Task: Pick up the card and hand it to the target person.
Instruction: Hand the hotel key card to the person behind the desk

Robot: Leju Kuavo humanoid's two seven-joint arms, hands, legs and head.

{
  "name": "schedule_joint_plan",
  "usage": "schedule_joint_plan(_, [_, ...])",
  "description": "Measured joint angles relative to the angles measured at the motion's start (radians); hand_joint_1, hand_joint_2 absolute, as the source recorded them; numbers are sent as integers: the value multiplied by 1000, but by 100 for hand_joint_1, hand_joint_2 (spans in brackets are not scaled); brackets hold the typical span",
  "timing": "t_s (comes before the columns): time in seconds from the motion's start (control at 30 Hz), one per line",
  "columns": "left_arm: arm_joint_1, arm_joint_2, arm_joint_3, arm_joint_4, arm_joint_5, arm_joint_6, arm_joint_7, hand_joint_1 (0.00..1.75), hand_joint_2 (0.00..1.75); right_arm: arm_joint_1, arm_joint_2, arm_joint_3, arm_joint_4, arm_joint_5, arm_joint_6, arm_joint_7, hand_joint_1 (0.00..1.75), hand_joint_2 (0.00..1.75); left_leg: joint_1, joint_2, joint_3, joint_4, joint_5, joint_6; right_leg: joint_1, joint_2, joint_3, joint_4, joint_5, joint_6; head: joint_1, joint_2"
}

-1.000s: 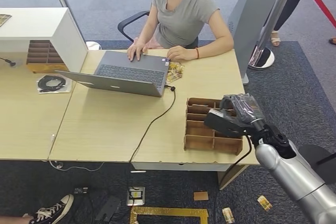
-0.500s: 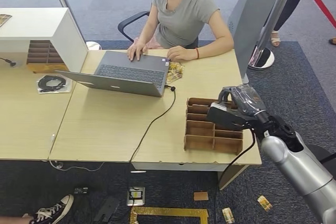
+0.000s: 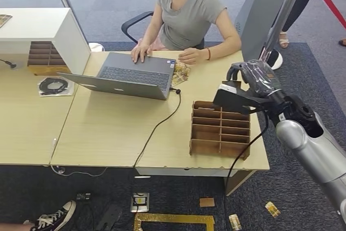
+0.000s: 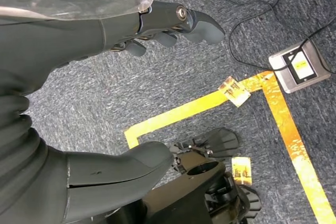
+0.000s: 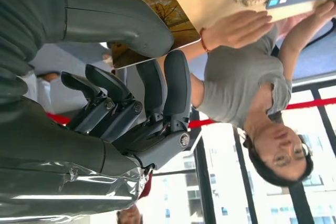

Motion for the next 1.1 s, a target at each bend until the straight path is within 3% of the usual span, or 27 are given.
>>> schedule_joint_plan(0.2, [-1,-2,0,0,-9,1,4,0,175,-38,3,26,3,57,-50,-10,175,175,0,0,0,0,0,0,0,0,0,0,0,0,0,0])
schedule_joint_plan(0.4, [-9,-10,0,0,-32,-7,14,0,175,-86,43,51,60,135,-133,-30,175,175,0,-1,-1,0,0,0,0,-1,0,0,0,0,0,0])
schedule_joint_plan(0.8, [-42,-35,-1,0,-71,-21,39,0,175,-223,207,125,438,349,-359,-62,175,175,0,-2,-1,0,1,0,0,-2,0,1,0,0,0,0])
schedule_joint_plan(1.1, [-51,-46,-6,0,-77,-29,54,0,175,-273,321,170,719,433,-398,-22,175,175,0,-2,-1,0,1,0,0,-2,0,1,0,0,0,0])
